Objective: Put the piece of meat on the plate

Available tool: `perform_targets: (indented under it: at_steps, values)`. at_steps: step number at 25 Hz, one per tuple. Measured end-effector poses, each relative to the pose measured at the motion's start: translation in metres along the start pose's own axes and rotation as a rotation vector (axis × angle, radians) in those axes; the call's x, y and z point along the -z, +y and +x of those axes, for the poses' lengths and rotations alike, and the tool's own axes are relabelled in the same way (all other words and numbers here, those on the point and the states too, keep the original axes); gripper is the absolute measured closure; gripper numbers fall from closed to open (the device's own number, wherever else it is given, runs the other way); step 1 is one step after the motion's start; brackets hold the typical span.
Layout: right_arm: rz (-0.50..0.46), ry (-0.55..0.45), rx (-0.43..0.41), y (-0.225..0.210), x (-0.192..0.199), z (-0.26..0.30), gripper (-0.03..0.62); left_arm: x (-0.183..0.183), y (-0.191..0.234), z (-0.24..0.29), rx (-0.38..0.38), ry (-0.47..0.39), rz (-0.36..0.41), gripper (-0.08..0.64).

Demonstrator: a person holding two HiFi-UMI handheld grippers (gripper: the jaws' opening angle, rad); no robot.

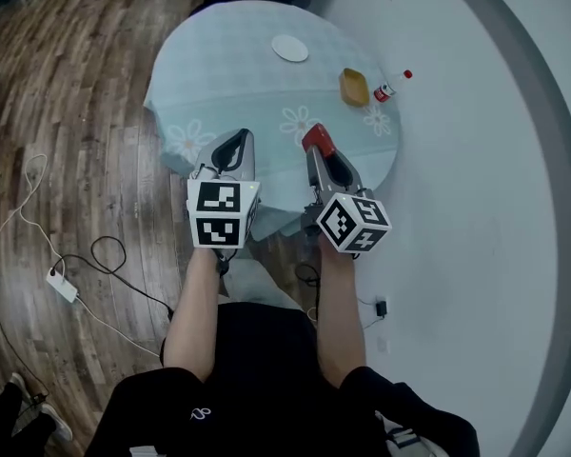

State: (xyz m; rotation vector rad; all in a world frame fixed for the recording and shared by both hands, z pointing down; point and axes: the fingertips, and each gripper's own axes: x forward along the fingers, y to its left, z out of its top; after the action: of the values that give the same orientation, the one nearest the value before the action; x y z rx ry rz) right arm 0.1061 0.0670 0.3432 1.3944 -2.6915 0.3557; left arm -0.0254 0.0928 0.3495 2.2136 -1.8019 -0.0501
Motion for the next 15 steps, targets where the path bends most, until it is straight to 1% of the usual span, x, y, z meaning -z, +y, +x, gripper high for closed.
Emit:
perform_targets:
  at_steps: [2, 4, 6, 8, 12, 15]
  values:
    - [0.023, -0.008, -0.011, -0.019, -0.005, 0.027, 0.492, -0.003, 0.005, 0.029, -0.002, 0.006, 0.013, 0.566]
    - [0.105, -0.02, -0.031, -0.038, -0.011, 0.062, 0.492, -0.01, 0.015, 0.059, -0.007, 0.02, 0.044, 0.566]
    - [0.186, -0.017, -0.07, -0.051, -0.015, 0.104, 0.492, -0.018, 0.031, 0.087, -0.043, 0.047, 0.085, 0.566]
    - [0.209, -0.006, -0.104, -0.06, -0.021, 0.144, 0.492, -0.025, 0.051, 0.114, -0.087, 0.08, 0.114, 0.566]
    - [0.284, -0.015, -0.146, -0.09, -0.029, 0.212, 0.492, -0.028, 0.077, 0.176, -0.13, 0.142, 0.129, 0.566]
    - [0.307, 0.0, -0.157, -0.121, -0.032, 0.247, 0.492, -0.033, 0.075, 0.224, -0.119, 0.15, 0.105, 0.566]
